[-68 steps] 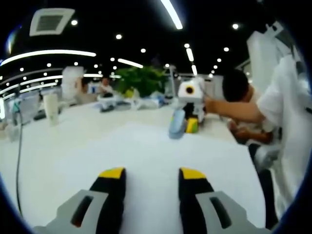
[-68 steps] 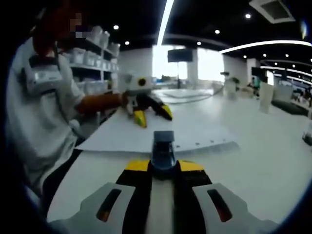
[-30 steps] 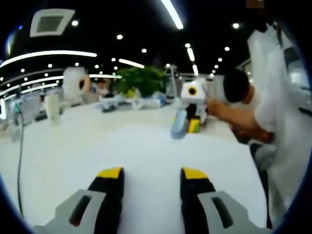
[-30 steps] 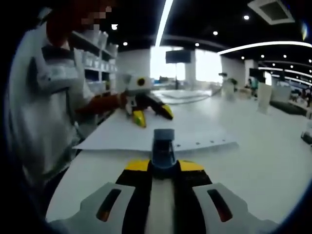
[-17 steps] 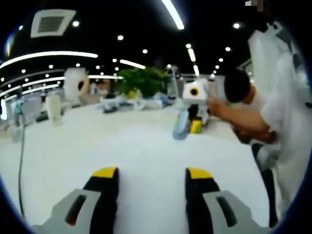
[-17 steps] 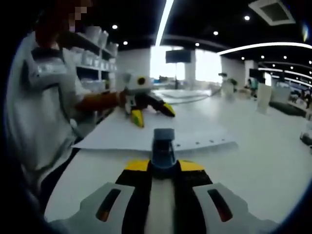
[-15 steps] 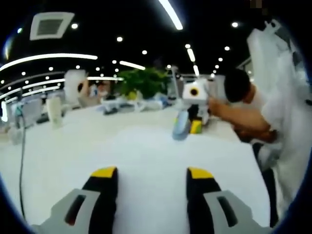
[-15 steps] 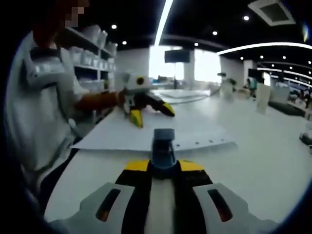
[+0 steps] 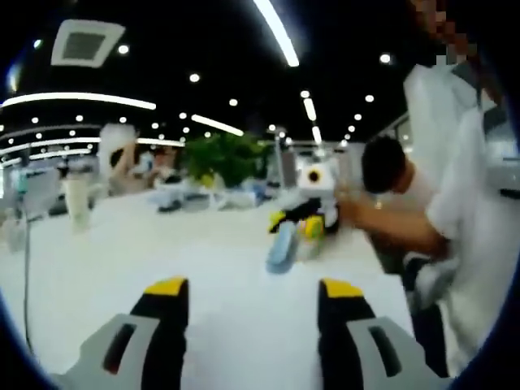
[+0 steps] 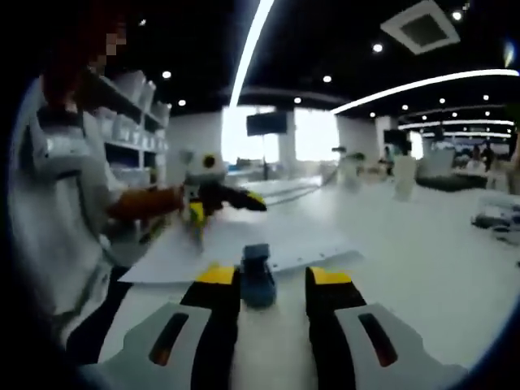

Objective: Pick up the paper insert the paper into the punch align the paper edges press the punch to punch holes

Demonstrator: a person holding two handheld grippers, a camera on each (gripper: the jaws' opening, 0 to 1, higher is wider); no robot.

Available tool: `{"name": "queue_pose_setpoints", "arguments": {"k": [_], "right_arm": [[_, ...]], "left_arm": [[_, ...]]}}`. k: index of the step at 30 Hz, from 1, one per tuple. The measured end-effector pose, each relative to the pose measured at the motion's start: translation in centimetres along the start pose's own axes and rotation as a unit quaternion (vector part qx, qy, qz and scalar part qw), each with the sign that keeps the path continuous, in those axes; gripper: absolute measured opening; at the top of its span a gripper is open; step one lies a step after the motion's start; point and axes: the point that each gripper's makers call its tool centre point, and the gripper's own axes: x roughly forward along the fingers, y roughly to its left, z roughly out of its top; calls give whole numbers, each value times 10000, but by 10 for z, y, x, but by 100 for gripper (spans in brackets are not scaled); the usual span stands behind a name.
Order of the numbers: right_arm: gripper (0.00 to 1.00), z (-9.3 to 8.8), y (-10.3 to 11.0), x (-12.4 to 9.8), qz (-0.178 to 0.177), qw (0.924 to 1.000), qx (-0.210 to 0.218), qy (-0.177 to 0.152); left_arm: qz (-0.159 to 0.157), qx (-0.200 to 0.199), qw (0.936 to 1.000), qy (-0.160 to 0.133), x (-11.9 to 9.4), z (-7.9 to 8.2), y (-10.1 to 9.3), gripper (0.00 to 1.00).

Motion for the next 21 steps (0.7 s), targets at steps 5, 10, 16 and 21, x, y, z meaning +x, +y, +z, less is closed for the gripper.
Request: {"name": "queue_pose_setpoints", "arguments": {"k": [5, 10, 16, 21], "right_arm": [[34, 18, -31, -17, -857, 9934, 410, -648], [32, 27, -44, -29, -1011, 9871, 716, -1019], [31, 25, -46, -27, -1131, 9860, 751, -968], [32, 18, -45, -23, -1153, 9874, 764, -772]], "left_arm": [[-646, 436, 9965, 297, 53, 8, -24, 60], [-1023, 466, 9926, 465, 92, 4, -33, 58], [-1112, 456, 9914, 517, 104, -2, -34, 57], [-1114, 352, 9919, 495, 109, -7, -32, 55]]}}
